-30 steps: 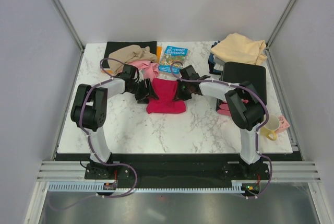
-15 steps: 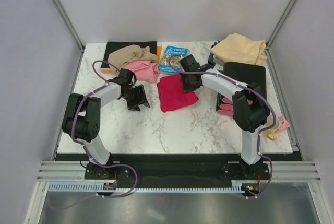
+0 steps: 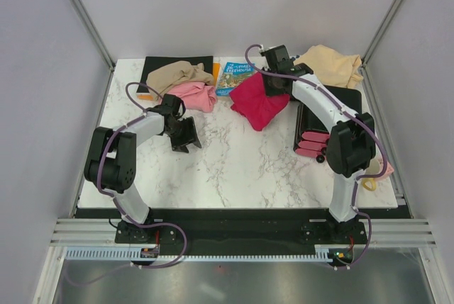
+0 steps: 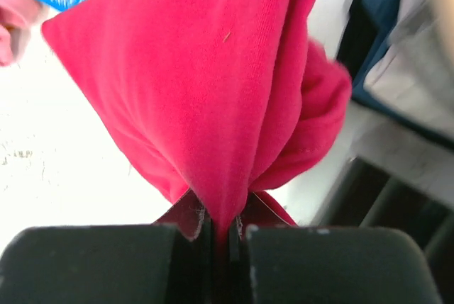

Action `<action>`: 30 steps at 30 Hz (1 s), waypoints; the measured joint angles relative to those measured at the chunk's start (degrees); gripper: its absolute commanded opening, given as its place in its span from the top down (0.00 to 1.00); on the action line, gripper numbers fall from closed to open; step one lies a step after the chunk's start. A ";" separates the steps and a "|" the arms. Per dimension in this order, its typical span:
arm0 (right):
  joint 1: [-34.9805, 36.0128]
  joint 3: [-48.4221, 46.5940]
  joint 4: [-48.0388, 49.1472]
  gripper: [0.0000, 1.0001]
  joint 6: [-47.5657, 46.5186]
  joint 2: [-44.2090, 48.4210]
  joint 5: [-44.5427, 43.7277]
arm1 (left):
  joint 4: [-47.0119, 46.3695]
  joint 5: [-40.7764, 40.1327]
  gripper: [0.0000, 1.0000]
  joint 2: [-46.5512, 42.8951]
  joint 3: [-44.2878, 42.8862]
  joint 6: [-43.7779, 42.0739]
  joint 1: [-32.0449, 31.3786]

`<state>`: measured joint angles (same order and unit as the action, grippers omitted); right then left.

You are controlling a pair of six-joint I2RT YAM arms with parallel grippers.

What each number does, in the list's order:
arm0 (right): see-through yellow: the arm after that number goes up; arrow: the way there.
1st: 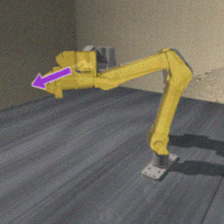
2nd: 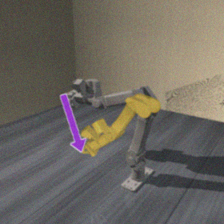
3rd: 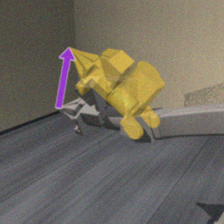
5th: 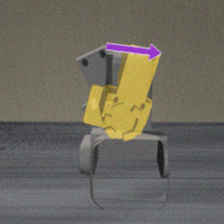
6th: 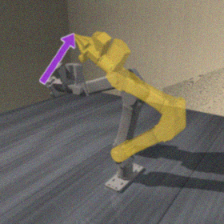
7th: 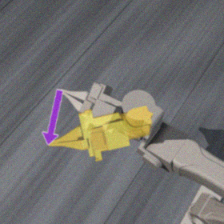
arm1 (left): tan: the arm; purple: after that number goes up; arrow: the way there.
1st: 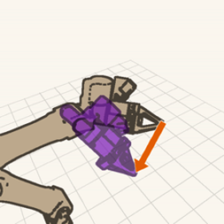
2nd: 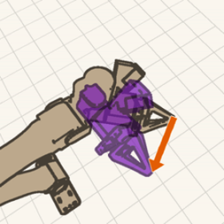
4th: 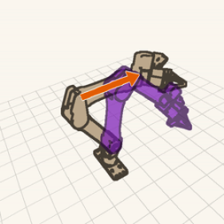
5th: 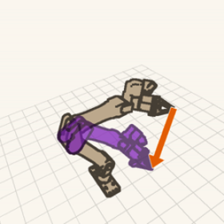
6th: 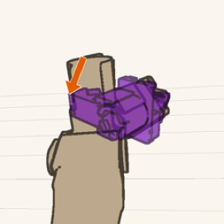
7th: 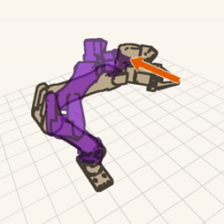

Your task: Fold and stack the t-shirts

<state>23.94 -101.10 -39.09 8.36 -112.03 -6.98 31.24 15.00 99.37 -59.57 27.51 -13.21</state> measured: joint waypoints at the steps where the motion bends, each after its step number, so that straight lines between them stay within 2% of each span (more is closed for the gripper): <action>1: -0.28 -1.60 -0.26 1.00 -0.79 -0.50 0.02 | 0.07 -0.04 0.38 0.00 0.00 -0.02 0.00; 8: -2.45 -12.15 -1.11 1.00 -3.61 -6.08 2.01 | 0.96 -0.50 0.38 0.00 0.00 -0.15 0.00; 18: -5.16 -14.51 -3.04 1.00 -5.18 -6.84 3.76 | 2.10 -1.44 0.39 0.00 0.00 -0.17 0.00; 30: -9.84 -25.40 -0.17 1.00 -4.33 -6.84 2.62 | 2.95 -1.46 0.39 0.00 0.00 -0.17 -0.31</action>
<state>14.11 -126.50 -39.27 4.03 -118.87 -4.36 34.20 13.54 99.37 -59.57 27.33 -13.52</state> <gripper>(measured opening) 0.067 0.611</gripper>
